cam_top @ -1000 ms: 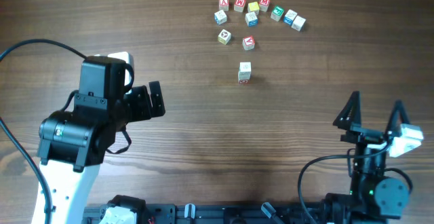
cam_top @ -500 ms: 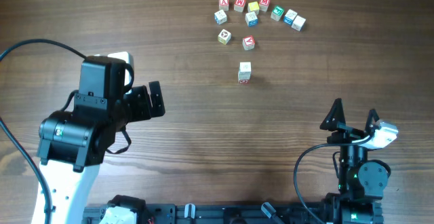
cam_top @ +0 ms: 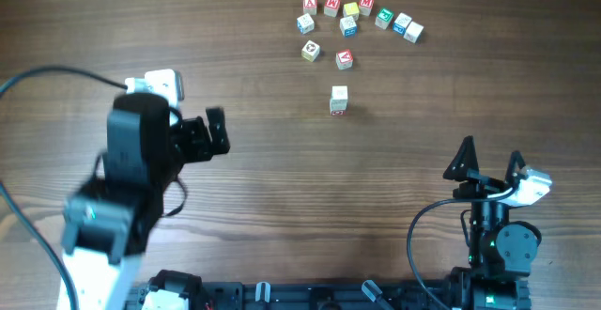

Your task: Form a tower

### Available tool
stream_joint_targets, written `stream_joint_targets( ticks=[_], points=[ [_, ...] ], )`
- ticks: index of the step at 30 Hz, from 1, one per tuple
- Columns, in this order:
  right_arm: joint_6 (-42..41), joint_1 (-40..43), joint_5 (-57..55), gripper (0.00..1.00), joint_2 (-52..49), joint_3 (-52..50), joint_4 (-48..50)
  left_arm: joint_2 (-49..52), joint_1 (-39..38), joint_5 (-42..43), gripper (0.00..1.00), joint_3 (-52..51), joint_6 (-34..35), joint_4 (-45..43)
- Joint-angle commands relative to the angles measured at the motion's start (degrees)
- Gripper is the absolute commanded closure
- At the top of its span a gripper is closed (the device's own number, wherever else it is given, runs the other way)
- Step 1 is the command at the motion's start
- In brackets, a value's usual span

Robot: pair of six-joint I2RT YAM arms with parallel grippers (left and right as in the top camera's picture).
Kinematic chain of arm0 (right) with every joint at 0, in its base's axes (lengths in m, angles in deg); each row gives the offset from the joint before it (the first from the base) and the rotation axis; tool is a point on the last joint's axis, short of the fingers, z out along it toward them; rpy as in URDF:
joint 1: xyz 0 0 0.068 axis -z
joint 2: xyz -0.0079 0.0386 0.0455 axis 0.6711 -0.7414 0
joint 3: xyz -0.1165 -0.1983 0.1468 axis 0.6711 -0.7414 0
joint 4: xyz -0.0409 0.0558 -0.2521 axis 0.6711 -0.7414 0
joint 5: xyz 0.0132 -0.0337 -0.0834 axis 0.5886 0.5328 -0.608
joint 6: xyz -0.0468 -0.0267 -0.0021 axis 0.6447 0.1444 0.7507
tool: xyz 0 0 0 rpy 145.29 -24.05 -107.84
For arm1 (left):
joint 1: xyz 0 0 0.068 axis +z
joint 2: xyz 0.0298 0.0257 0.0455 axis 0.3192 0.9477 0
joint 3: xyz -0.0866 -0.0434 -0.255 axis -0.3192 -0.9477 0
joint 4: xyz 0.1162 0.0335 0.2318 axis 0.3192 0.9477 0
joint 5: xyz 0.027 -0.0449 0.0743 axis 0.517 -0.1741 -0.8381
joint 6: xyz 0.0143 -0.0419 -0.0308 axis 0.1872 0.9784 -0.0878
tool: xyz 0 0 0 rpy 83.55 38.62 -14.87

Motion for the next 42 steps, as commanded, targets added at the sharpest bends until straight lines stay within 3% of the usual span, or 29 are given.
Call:
stream_joint_targets(
  ticks=[1,7,11,14,21,42],
  points=[
    [-0.4,0.3,1.2,0.00,0.6,-0.1,0.2,-14.5,0.6,0.9,0.00,-17.0,-1.4,-7.5],
    [-0.4,0.3,1.2,0.00,0.6,-0.1,0.2,-41.3,5.8,6.6,0.00,-43.6,-1.4,-24.6],
    [-0.4,0.3,1.2,0.00,0.6,-0.1,0.2,-48.0,5.8,6.7,0.00,-50.9,-1.5,-33.0],
    [-0.4,0.3,1.2,0.00,0.6,-0.1,0.2,-51.2,5.8,6.1,0.00,-53.2,-3.6,-34.2],
    [-0.4,0.3,1.2,0.00,0.6,-0.1,0.2,-51.6,5.7,6.1,0.00,-56.4,-7.5,-36.8],
    [-0.4,0.3,1.2,0.00,0.5,-0.1,0.2,-51.6,5.7,7.0,0.00,-56.4,-7.4,-36.9]
  ],
)
